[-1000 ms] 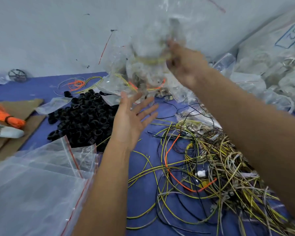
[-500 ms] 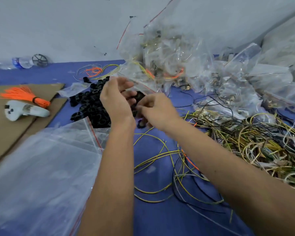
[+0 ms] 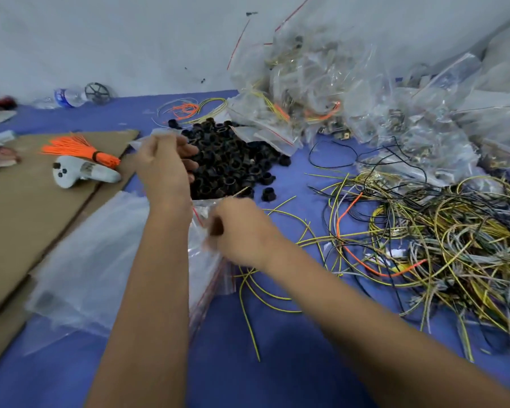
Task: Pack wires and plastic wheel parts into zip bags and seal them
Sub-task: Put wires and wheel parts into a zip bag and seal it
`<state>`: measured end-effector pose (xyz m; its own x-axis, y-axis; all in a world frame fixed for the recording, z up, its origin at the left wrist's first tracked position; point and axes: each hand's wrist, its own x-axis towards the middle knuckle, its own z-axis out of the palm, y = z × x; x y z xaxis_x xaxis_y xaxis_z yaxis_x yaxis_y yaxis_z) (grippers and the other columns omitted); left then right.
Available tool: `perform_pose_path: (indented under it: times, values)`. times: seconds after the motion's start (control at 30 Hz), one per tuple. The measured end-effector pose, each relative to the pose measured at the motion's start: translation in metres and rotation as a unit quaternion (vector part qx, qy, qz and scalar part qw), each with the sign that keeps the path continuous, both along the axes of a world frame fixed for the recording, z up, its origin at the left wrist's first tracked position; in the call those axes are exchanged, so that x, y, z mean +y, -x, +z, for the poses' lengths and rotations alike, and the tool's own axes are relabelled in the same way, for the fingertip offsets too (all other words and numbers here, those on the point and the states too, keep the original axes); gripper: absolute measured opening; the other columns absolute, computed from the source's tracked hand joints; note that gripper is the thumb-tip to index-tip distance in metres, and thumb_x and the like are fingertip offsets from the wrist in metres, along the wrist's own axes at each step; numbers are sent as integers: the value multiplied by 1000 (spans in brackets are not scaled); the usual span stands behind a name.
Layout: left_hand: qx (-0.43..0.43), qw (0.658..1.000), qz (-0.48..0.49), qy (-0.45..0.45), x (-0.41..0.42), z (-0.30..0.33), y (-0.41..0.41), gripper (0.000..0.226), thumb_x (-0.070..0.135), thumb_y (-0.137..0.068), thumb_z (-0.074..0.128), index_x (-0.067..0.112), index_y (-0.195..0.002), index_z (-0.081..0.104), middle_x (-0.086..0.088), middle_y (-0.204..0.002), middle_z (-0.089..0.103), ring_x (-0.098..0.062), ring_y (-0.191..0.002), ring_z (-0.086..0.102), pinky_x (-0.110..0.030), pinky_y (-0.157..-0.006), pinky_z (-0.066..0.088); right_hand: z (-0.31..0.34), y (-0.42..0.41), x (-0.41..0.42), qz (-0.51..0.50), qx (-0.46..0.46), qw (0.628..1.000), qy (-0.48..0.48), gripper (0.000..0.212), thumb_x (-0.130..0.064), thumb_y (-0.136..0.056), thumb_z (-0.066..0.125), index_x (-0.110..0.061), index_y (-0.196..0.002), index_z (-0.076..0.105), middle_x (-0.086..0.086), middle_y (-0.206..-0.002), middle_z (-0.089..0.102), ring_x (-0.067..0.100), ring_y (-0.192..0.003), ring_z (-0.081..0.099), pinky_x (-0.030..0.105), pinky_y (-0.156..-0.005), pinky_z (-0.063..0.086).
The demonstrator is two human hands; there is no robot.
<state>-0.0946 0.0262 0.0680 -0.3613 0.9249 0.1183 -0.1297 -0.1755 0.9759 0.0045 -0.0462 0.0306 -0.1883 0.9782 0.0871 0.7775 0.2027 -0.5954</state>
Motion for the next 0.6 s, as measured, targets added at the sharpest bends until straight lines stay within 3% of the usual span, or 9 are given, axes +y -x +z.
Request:
perform_pose_path:
  times: [0.1, 0.17, 0.23, 0.33, 0.4, 0.43, 0.5, 0.6]
  values:
    - [93, 988, -117, -34, -8, -1, -15, 24, 26, -105, 49, 16, -90, 64, 2, -79, 73, -8, -64, 59, -20, -55, 44, 11, -34, 11, -47, 131, 990, 11, 21, -16, -83, 78, -21, -72, 61, 2, -69, 65, 20, -65, 60, 31, -64, 49]
    - [172, 960, -213, -55, -11, -3, -29, 22, 26, -106, 49, 15, -100, 67, -3, -98, 75, -5, -84, 66, -23, -75, 51, 18, -63, 14, -65, 269, 960, 40, 14, -9, -88, 76, -10, -84, 62, 10, -64, 62, 17, -49, 53, 29, -51, 45]
    - [261, 921, -283, -54, -12, -6, -42, 18, 22, -106, 54, 10, -107, 68, -12, -105, 74, -10, -90, 66, -30, -84, 49, 23, -92, 15, -82, 337, 937, 39, 12, -5, -90, 73, -4, -95, 62, 13, -64, 60, 13, -42, 48, 23, -43, 42]
    - [365, 882, -293, -55, -13, -12, -58, 10, 8, -94, 70, 14, -102, 70, -14, -88, 74, -20, -72, 67, -27, -67, 52, 26, -131, 12, -176, 422, 889, -2, 15, -9, -89, 75, -8, -96, 62, 7, -64, 62, 10, -44, 51, 19, -42, 42]
    - [380, 886, -255, -69, -14, -16, -68, 13, 2, -89, 73, 15, -93, 72, -13, -80, 73, -27, -70, 69, -27, -60, 56, 25, -154, 3, -217, 436, 873, 17, 19, -20, -92, 75, -7, -98, 62, 4, -63, 65, 7, -43, 55, 17, -40, 40]
    - [383, 893, -224, -74, -13, -17, -73, 12, 3, -88, 73, 15, -90, 73, -11, -77, 73, -27, -70, 70, -30, -62, 59, 24, -164, -5, -208, 409, 887, 52, 22, -26, -93, 73, -5, -95, 65, 1, -62, 68, 6, -44, 58, 16, -40, 41]
    - [376, 907, -179, -69, -9, -19, -85, 7, 7, -87, 73, 14, -87, 74, -5, -76, 72, -25, -71, 71, -40, -71, 61, 19, -183, -21, -171, 341, 916, 124, 25, -29, -95, 69, -5, -89, 72, 1, -71, 75, 6, -53, 64, 18, -45, 45]
    - [395, 904, -138, -91, -12, -21, -106, 9, 16, -86, 75, 14, -93, 71, 1, -85, 71, -21, -82, 69, -43, -84, 56, 14, -206, -43, -157, 345, 914, 145, 21, -22, -96, 68, -3, -92, 77, 6, -75, 73, 10, -58, 63, 22, -50, 50]
